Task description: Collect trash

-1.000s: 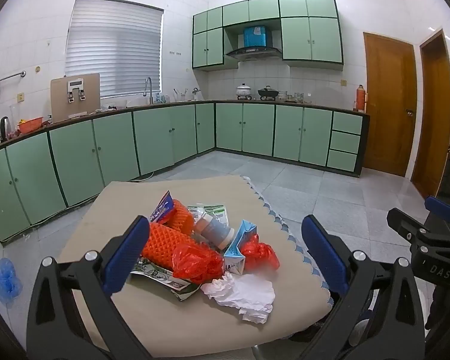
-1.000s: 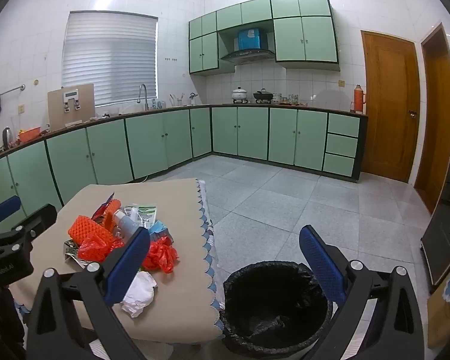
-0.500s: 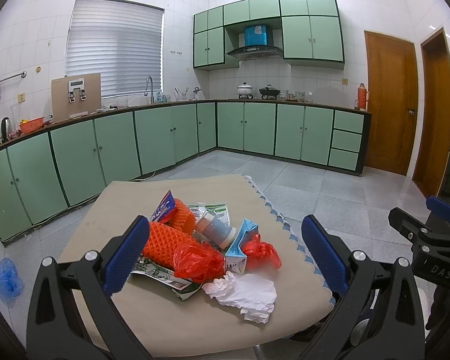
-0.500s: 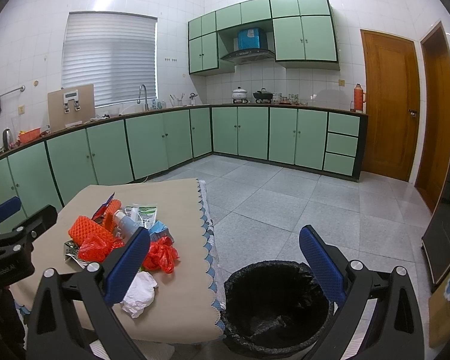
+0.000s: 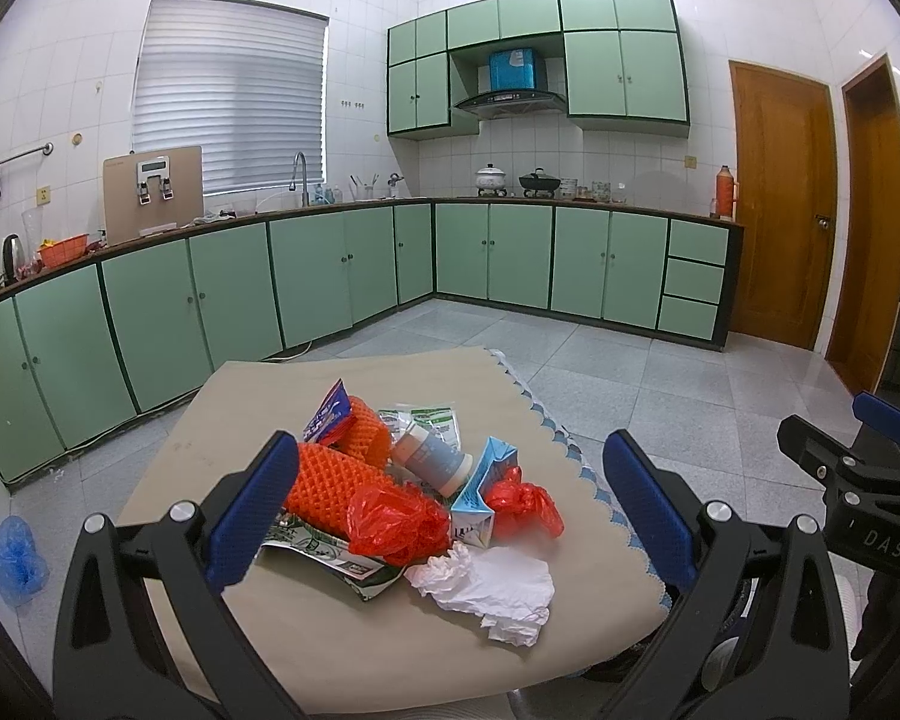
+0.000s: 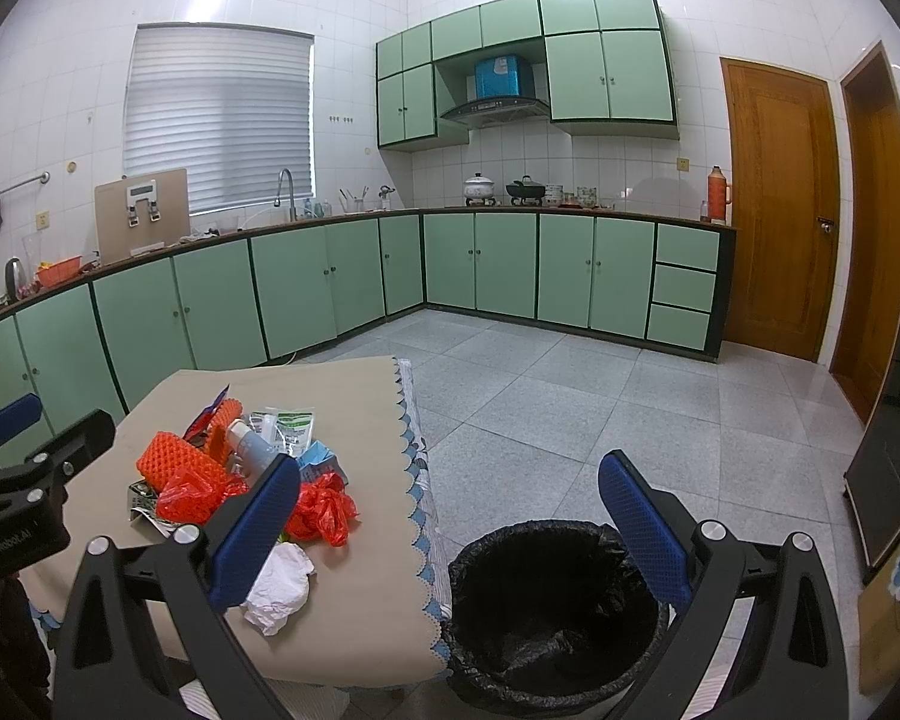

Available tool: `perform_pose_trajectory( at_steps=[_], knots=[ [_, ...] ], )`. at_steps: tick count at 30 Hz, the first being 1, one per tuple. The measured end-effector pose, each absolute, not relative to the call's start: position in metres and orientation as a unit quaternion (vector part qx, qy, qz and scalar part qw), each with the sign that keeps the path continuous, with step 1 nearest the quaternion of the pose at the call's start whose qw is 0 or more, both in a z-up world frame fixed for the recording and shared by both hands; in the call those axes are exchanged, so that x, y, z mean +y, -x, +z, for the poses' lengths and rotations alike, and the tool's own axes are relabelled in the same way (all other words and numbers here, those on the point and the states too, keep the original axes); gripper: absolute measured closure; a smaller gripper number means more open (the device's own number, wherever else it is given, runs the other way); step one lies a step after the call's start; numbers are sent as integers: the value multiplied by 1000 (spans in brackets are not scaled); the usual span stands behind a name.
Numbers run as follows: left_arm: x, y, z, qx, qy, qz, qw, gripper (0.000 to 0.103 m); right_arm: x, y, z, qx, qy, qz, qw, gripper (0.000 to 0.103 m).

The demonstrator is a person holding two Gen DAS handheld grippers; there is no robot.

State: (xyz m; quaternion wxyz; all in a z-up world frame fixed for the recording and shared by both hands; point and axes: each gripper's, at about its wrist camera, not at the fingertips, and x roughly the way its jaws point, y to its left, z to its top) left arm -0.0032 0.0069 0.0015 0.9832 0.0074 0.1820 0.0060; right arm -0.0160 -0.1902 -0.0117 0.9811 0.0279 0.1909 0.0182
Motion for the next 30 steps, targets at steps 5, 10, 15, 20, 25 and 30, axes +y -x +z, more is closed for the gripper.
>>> perform_pose_trajectory(
  at_steps=[5,10,15,20,25,30],
  knots=[
    [7,3,1,183,-8,7,983,5,-191,18,-9,191,-28,19,981,6],
    [6,3,1,183,-8,7,983,5,-192,18,-10,191,-28,19,981,6],
    [7,3,1,183,-8,7,983,5,-192,18,-10,191,-28,19,981,6],
    [6,3,1,183,-8,7,983,5,-192,17,-10,191,-29,18,981,6],
    [6,3,1,184,-8,6,983,5,-192,18,-10,191,-28,19,981,6],
    [7,3,1,184,-8,7,983,5,-192,18,-9,192,-30,19,981,6]
  ],
)
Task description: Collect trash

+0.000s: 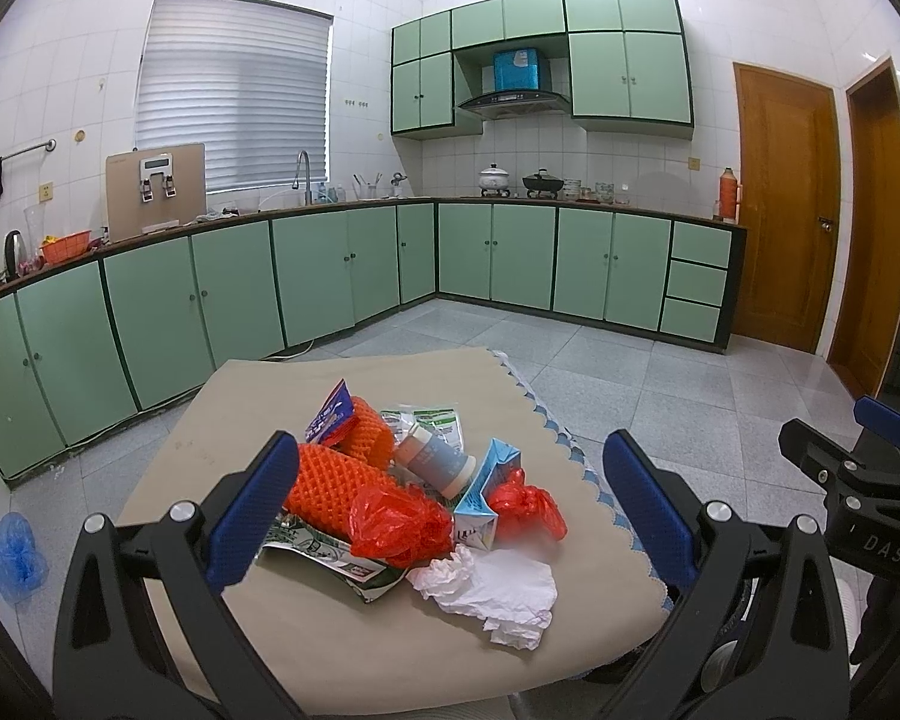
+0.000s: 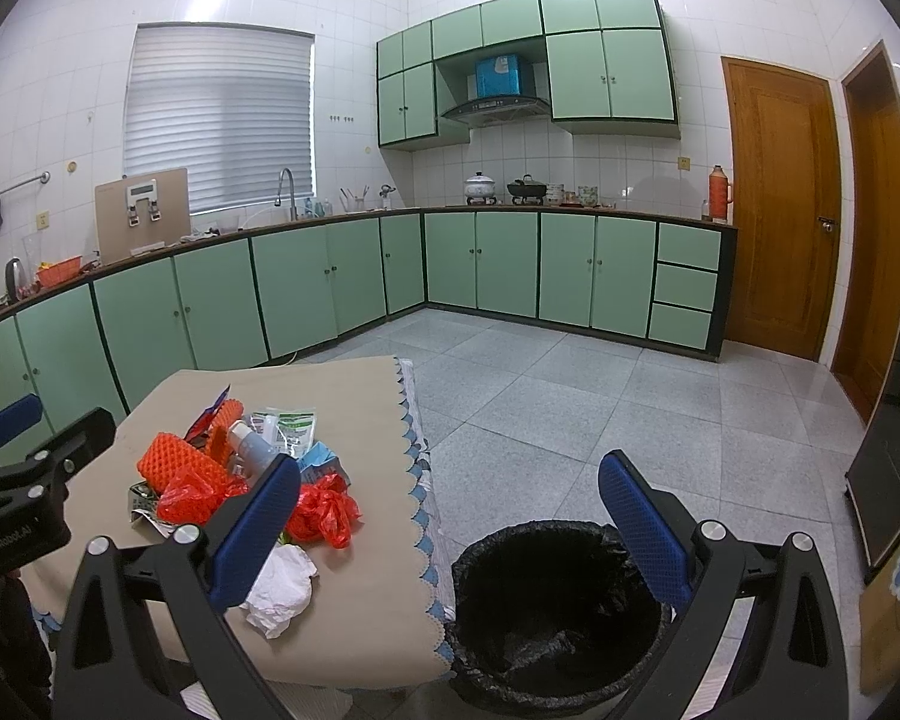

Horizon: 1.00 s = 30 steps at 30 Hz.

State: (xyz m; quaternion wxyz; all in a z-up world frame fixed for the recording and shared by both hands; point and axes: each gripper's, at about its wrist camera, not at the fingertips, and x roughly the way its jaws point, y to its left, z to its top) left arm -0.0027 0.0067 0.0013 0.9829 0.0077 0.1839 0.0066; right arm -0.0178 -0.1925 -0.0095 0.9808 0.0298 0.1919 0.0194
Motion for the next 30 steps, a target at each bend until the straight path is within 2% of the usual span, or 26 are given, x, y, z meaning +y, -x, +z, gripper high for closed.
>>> perform_pose_trajectory(
  at_steps=[17,30],
  knots=[
    [19,-6,-1,187,-3,22,982,5,-181,5,-22,203,-29,23,979,6],
    [99,-38,-45,225,-7,136,965,5,-154,-50,-61,263,-43,90,960,6]
  ],
)
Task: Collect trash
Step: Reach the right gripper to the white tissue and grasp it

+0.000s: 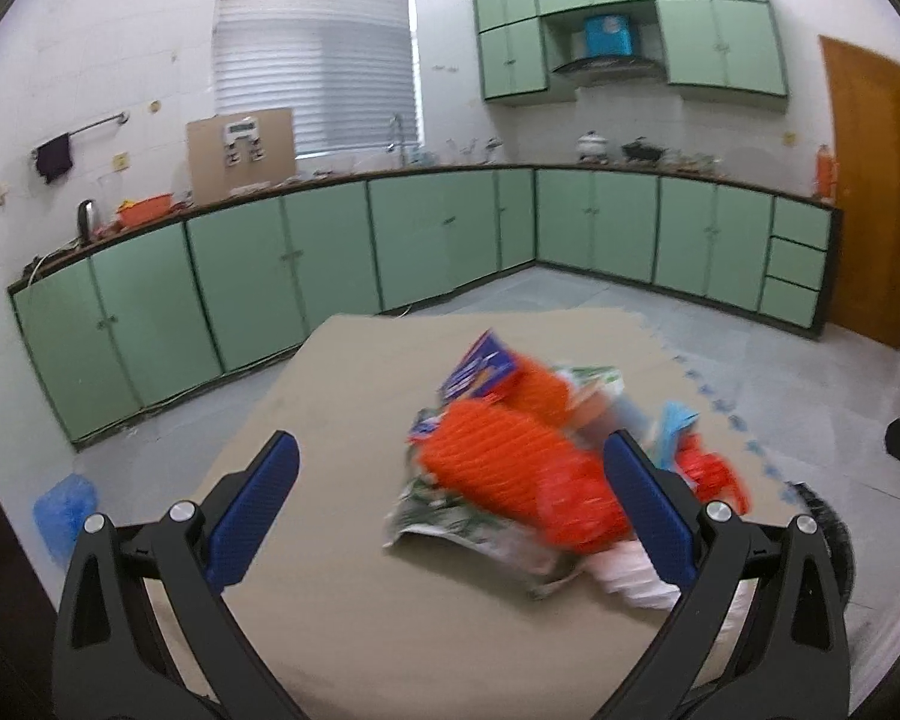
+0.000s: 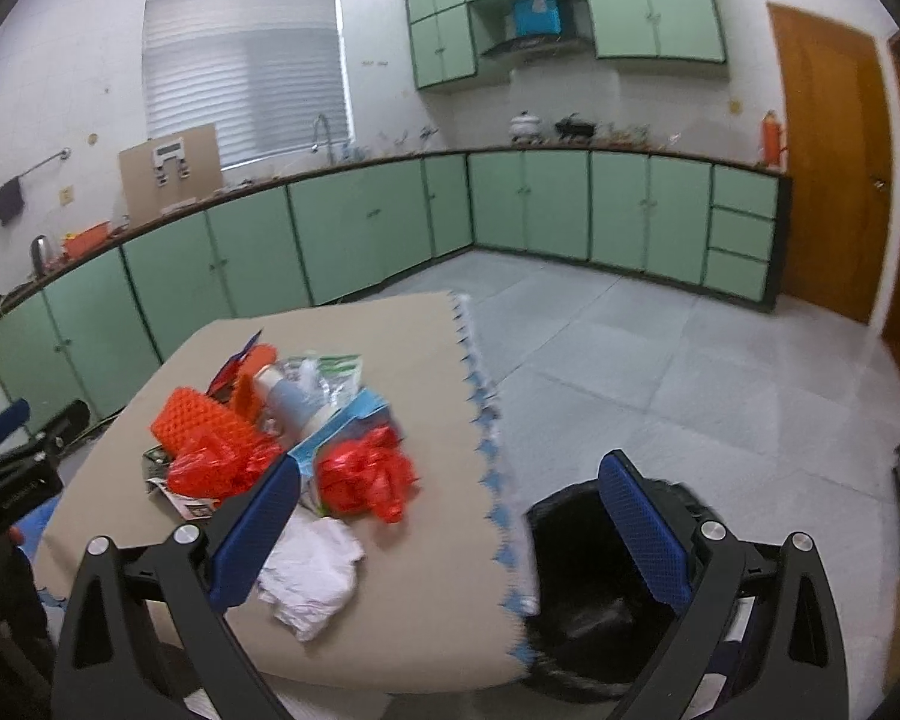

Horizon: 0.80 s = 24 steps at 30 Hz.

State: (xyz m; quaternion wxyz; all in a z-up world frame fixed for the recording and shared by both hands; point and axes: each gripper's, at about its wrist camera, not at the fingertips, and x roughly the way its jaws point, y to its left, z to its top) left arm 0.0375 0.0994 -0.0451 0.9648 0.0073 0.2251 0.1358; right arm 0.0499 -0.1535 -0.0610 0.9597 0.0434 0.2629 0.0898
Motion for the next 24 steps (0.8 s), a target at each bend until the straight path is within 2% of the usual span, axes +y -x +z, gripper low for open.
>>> perform_pose_trajectory(
  at_steps=[5,11,23,24],
  knots=[
    [115,-43,-62,240,-2,147,960,5,-127,-65,-77,268,-6,114,957,6],
    [117,-48,-88,249,-2,142,958,5,-104,-72,-106,289,-5,142,947,13],
    [121,-53,-117,257,3,137,957,5,-77,-75,-153,333,-2,163,929,32],
    [120,-53,-118,259,3,136,956,5,-76,-76,-157,339,-2,166,926,36]
  ],
)
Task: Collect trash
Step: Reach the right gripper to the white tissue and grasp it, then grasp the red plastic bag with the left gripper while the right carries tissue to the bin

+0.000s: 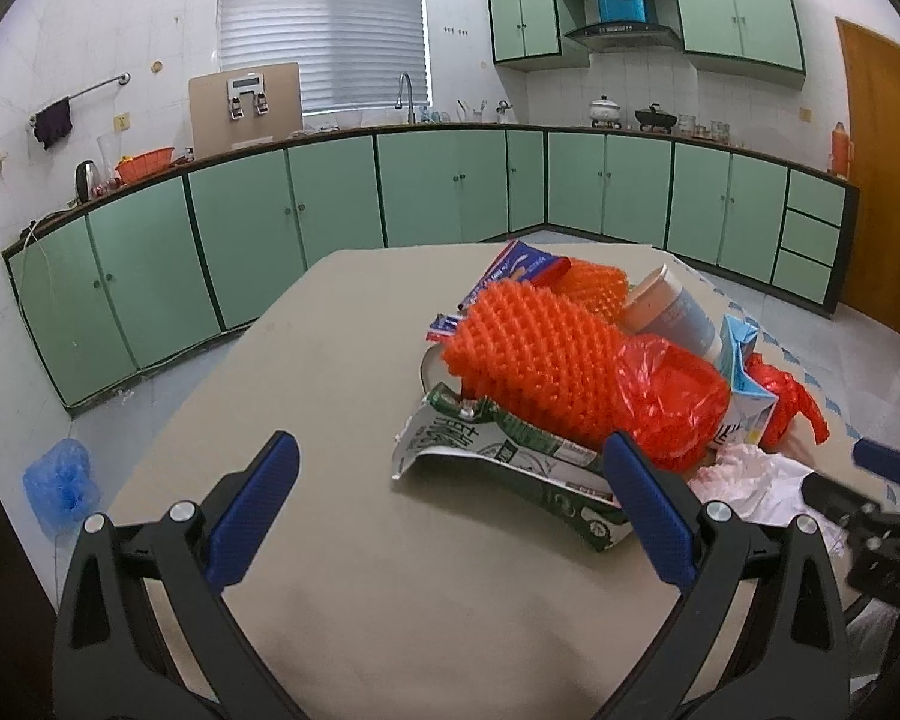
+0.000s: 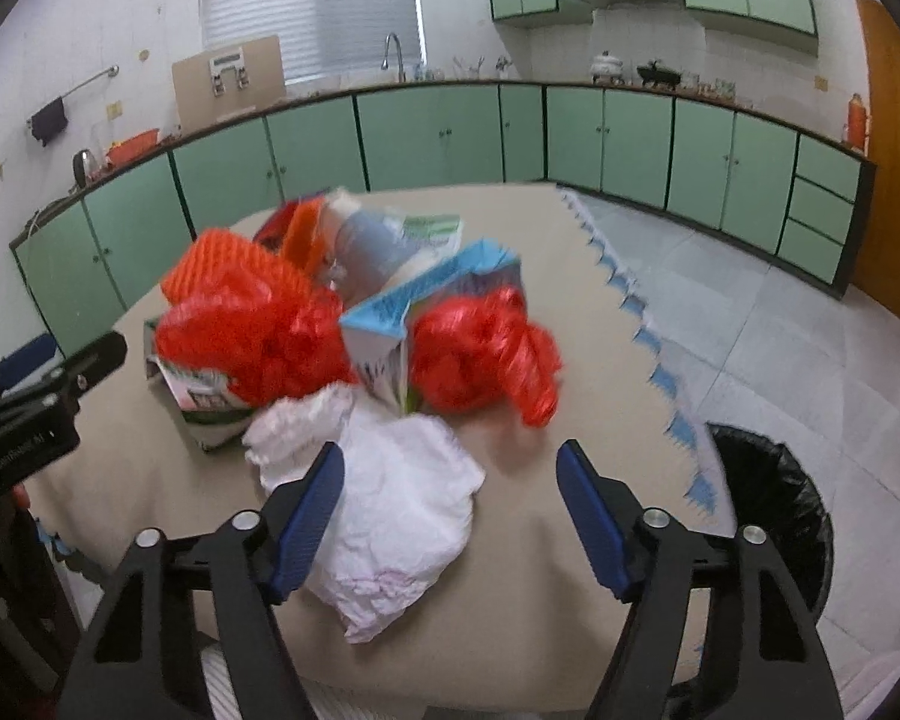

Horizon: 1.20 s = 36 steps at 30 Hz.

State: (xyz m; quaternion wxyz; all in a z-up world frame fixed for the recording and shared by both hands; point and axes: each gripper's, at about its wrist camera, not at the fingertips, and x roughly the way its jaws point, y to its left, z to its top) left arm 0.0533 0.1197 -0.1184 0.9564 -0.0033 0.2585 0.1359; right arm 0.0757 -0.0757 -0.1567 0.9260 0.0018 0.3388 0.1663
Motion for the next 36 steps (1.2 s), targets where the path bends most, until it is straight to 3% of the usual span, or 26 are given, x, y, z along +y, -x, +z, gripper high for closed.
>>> perform_pose_trajectory(
  at_steps=[4,5,9,20,23,26,32,36],
  knots=[
    [118,-55,-121,263,4,133,956,5,-74,-80,-168,369,-20,200,907,62],
    [117,-54,-121,263,4,132,956,5,-74,-80,-169,374,-23,205,904,65],
    [113,-53,-120,261,3,125,957,5,-75,-76,-161,360,-16,217,907,97],
    [86,-61,-109,254,3,72,965,5,-82,-57,-105,288,21,203,936,97],
    [77,-71,-110,257,2,57,965,9,-90,-57,-98,280,24,187,941,97],
    [69,-79,-113,261,-5,42,964,25,-101,-62,-96,278,17,171,945,97],
    [57,-91,-123,279,-12,24,960,44,-112,-63,-93,272,8,158,949,97],
    [53,-93,-130,294,-17,18,955,73,-112,-64,-94,273,6,160,949,97]
  ],
)
